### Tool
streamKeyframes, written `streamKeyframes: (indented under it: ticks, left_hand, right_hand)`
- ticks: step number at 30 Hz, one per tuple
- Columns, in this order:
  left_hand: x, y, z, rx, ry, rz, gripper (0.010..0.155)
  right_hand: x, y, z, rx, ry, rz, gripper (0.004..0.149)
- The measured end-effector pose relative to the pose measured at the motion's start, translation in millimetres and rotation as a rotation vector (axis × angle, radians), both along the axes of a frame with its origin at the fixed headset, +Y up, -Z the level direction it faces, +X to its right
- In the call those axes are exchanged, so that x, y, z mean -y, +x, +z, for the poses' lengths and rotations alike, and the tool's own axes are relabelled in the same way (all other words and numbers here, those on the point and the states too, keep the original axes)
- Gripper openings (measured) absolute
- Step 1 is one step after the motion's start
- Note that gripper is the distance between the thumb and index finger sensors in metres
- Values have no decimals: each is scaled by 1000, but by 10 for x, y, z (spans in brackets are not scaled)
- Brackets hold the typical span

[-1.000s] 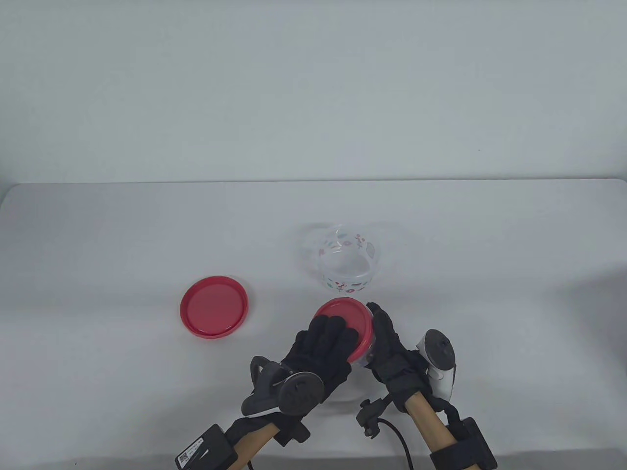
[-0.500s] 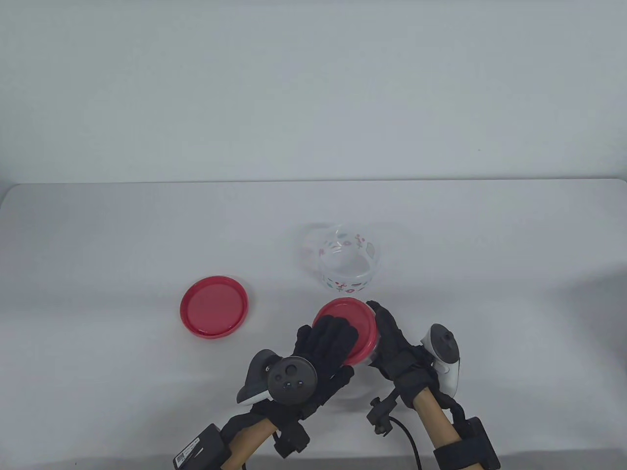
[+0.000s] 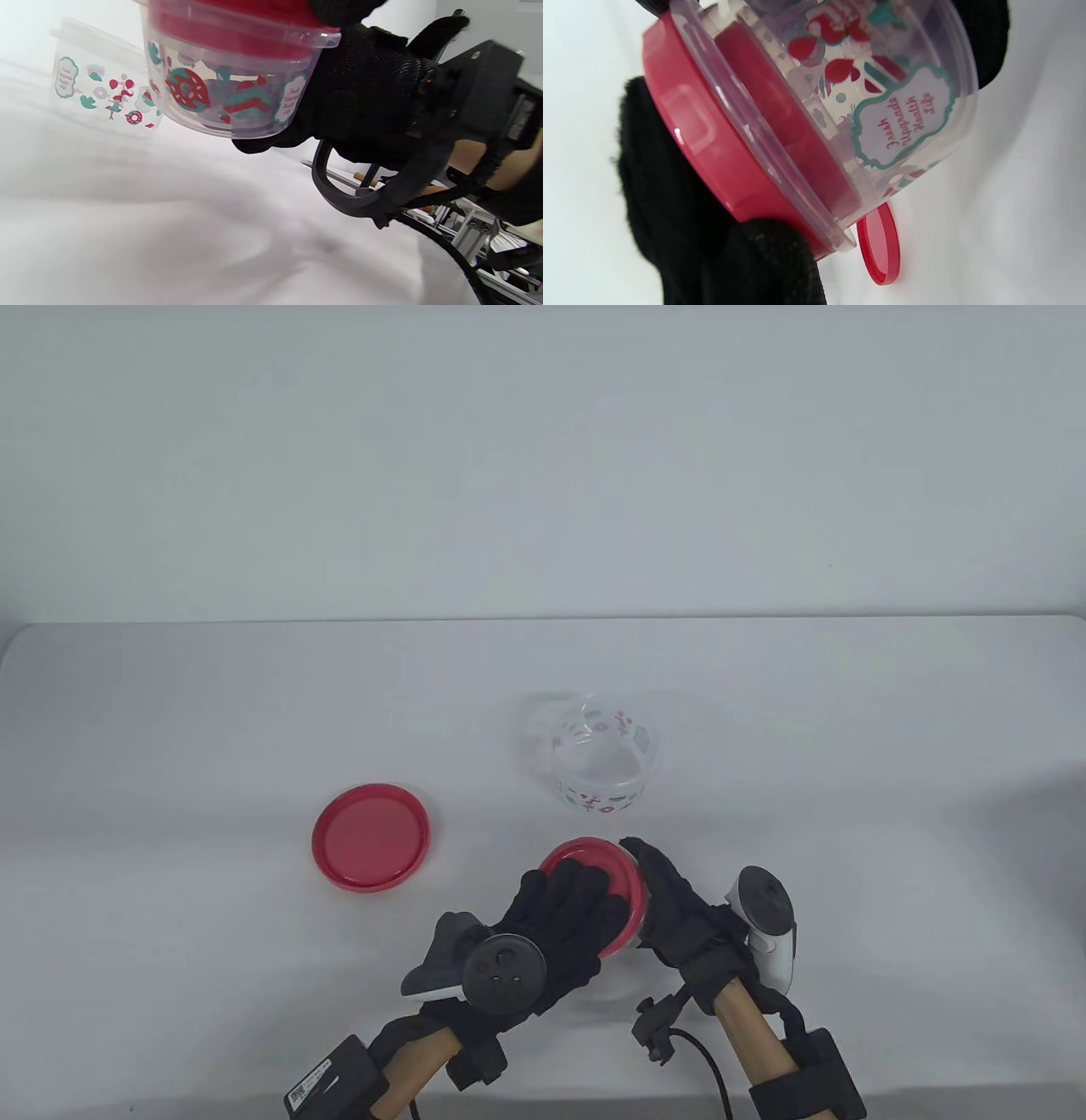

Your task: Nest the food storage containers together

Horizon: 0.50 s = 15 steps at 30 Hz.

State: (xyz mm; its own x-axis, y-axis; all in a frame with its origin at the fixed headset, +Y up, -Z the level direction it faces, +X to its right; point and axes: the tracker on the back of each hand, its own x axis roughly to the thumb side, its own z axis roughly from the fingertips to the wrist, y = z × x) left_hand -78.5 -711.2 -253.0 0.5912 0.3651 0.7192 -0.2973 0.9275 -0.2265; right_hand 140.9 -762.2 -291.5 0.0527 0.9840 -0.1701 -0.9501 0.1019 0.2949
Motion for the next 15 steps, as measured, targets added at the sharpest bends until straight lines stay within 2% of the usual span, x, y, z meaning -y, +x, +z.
streamKeyframes:
  ticks: [4,7,9,11,15]
  left_hand:
    - [25,-7,-23,-7,-29,9,62]
    - [-16,-12,-39,-19,-35,32,63]
    - [-51,-32,-28,-19,-23,79,66]
    - [-102,-94,-7,-44,-1,197,69]
    - [-170,-339,-43,-287,49,389,71]
  right_hand:
    - [52,-3,-14,-16,-48,-8,69]
    - [116,-16,-26,-37,-96,-84,69]
    - [146,-40,-26,-50,-126,-154,70]
    - [174,-62,-20,-57,-153,-205,71]
    - [191,-83,-16,-75,-154,-259,71]
